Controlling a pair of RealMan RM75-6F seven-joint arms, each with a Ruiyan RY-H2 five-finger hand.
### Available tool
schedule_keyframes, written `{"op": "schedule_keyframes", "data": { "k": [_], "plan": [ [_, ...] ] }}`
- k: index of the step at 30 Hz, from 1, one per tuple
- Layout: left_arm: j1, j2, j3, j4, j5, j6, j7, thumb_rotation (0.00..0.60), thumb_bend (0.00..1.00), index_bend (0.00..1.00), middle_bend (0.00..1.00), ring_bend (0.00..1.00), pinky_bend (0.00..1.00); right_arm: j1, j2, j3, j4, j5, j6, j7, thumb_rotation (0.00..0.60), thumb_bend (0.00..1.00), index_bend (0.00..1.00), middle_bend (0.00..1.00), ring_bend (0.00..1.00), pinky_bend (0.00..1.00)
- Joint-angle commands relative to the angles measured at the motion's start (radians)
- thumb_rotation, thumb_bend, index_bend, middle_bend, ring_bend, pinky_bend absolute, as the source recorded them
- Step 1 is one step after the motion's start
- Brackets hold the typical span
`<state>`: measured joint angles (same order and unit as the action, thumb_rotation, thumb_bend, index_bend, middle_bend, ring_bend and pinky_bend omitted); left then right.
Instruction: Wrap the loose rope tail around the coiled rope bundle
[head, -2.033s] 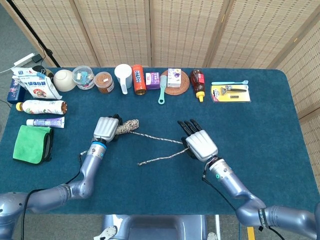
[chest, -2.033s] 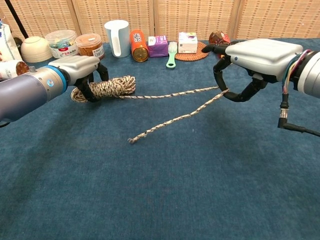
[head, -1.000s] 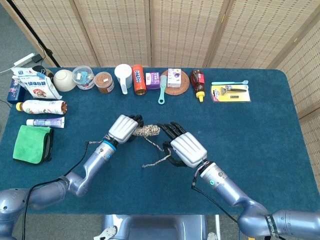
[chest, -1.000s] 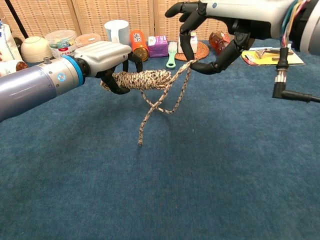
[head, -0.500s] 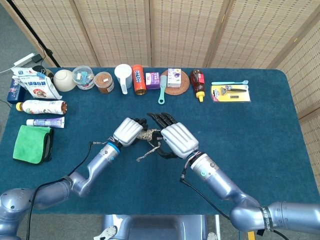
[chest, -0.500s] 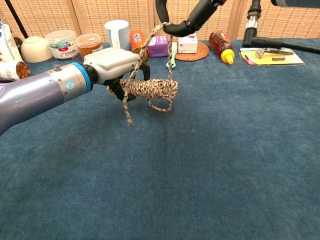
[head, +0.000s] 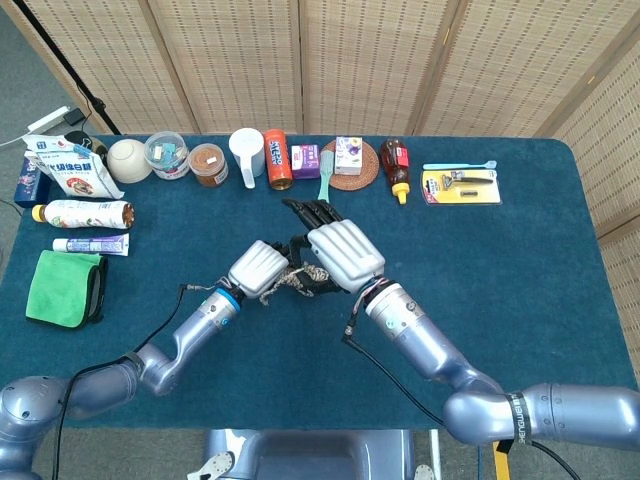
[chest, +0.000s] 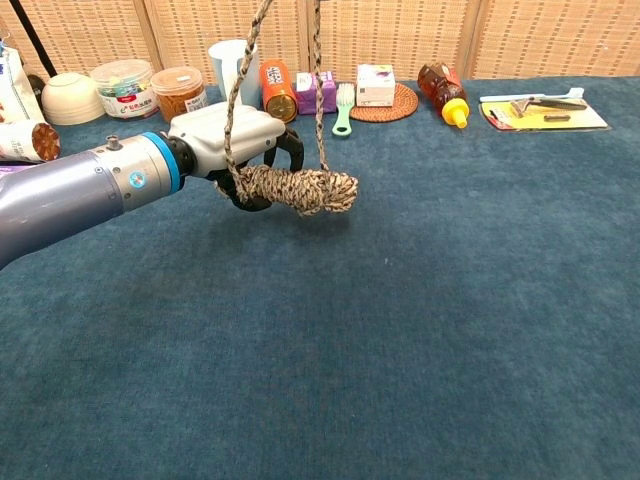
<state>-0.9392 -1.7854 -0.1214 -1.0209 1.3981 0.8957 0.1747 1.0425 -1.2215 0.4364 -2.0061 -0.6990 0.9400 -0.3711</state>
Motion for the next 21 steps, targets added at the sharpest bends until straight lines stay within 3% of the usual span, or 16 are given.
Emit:
{"op": "schedule_keyframes", "data": {
  "k": [1, 21],
  "plan": [
    [0.000, 0.004, 0.010, 0.004, 0.016, 0.004, -0.014, 0.600, 0.35, 0.46, 0.30, 0.38, 0.58, 0.020, 0.008, 0.006, 0.015, 0.038, 0.000, 0.000, 0.600, 0.51, 0.62, 0.00, 0.00, 0.00],
    [0.003, 0.008, 0.072, 0.024, 0.152, 0.076, -0.155, 0.600, 0.35, 0.46, 0.30, 0.37, 0.58, 0.141, -0.040, 0.009, 0.210, 0.249, -0.033, 0.052, 0.600, 0.52, 0.63, 0.00, 0.00, 0.00]
  ]
}}
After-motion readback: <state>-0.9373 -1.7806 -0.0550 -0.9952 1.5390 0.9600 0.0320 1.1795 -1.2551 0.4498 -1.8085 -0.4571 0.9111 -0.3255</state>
